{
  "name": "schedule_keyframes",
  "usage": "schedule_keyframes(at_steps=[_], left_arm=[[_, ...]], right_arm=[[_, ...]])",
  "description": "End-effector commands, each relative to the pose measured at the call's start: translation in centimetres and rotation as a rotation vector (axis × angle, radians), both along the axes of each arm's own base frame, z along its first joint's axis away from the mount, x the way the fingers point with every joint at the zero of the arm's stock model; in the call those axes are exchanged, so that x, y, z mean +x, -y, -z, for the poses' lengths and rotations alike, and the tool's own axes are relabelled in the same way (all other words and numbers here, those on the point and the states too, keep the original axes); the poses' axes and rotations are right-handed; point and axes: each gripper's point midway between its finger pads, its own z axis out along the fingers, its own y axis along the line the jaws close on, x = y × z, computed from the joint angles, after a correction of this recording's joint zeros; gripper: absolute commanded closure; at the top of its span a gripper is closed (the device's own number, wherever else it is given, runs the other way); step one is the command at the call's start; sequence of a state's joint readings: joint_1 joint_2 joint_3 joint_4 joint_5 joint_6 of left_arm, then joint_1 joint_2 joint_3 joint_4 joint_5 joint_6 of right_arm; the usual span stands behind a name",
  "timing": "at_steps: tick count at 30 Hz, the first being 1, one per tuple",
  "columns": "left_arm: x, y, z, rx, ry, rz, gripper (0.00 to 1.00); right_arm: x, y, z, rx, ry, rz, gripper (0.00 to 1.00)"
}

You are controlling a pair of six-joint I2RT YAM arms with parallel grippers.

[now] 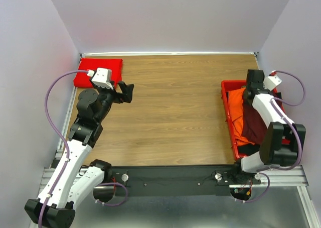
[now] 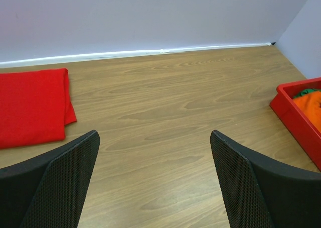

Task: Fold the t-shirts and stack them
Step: Grab the tshirt from the pile, then move the tshirt to the center of the board

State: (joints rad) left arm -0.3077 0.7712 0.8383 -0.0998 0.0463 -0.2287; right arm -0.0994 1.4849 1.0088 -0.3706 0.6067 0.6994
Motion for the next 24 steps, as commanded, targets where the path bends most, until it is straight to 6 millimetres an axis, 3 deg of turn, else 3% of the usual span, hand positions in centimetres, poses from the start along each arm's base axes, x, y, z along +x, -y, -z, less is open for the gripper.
schedule_keyframes(at_steps=[1, 3, 4, 7, 8, 10, 11, 14, 15, 16, 17, 18, 19, 20, 22, 24], left_arm=[[-0.3, 0.1, -0.1, 0.000, 0.009, 0.011, 0.02], [-0.3, 0.1, -0.1, 0.001, 0.007, 0.013, 0.02], [-0.2, 0.2, -0.1, 0.001, 0.007, 0.014, 0.02], [-0.3, 0.0, -0.2, 0.001, 0.011, 0.007, 0.02], [-0.3, -0.1, -0.2, 0.001, 0.014, 0.002, 0.02], [-0.3, -0.2, -0.2, 0.003, 0.015, -0.001, 0.02], [-0.3, -0.2, -0.2, 0.002, 0.014, -0.001, 0.02], [-0.2, -0.2, -0.1, 0.005, 0.010, -0.006, 0.02], [-0.2, -0.3, -0.1, 0.006, 0.009, -0.012, 0.02], [-0.2, -0.4, -0.2, 0.006, 0.014, -0.013, 0.02], [-0.2, -0.4, -0.1, 0.005, 0.011, -0.018, 0.02], [-0.2, -0.5, -0.2, 0.006, 0.012, -0.022, 0.02], [-0.2, -0.7, -0.2, 0.009, 0.012, -0.031, 0.02], [-0.2, -0.8, -0.1, 0.009, 0.012, -0.036, 0.02], [-0.3, -0.9, -0.1, 0.008, 0.008, -0.039, 0.02], [-0.1, -1.5, 0.0, 0.011, 0.004, -0.077, 0.02]], right_arm=[[1.4, -1.3, -6.1, 0.020, 0.146, -0.113, 1.00], [1.8, -2.5, -8.3, 0.037, 0.193, -0.204, 1.00], [1.9, -3.0, -10.9, 0.036, 0.257, -0.240, 0.99], [2.5, -6.0, -15.3, 0.076, 0.362, -0.414, 1.00], [3.1, -8.0, -17.9, 0.105, 0.418, -0.526, 1.00], [3.6, -10.2, -20.6, 0.128, 0.476, -0.629, 1.00], [3.7, -12.5, -23.0, 0.134, 0.523, -0.710, 0.99], [4.1, -17.3, -25.8, 0.133, 0.568, -0.841, 1.00], [3.6, -20.8, -28.3, 0.118, 0.610, -0.928, 1.00], [3.3, -22.9, -29.1, 0.120, 0.621, -0.982, 0.99], [3.0, -26.3, -29.4, 0.126, 0.620, -1.051, 1.00], [2.7, -27.9, -31.2, 0.125, 0.658, -1.086, 1.00], [2.4, -29.4, -31.8, 0.129, 0.668, -1.123, 1.00], [1.3, -32.3, -32.0, 0.142, 0.671, -1.191, 0.99], [1.2, -34.9, -31.8, 0.155, 0.670, -1.242, 0.99], [1.0, -36.8, -30.4, 0.194, 0.648, -1.289, 1.00]])
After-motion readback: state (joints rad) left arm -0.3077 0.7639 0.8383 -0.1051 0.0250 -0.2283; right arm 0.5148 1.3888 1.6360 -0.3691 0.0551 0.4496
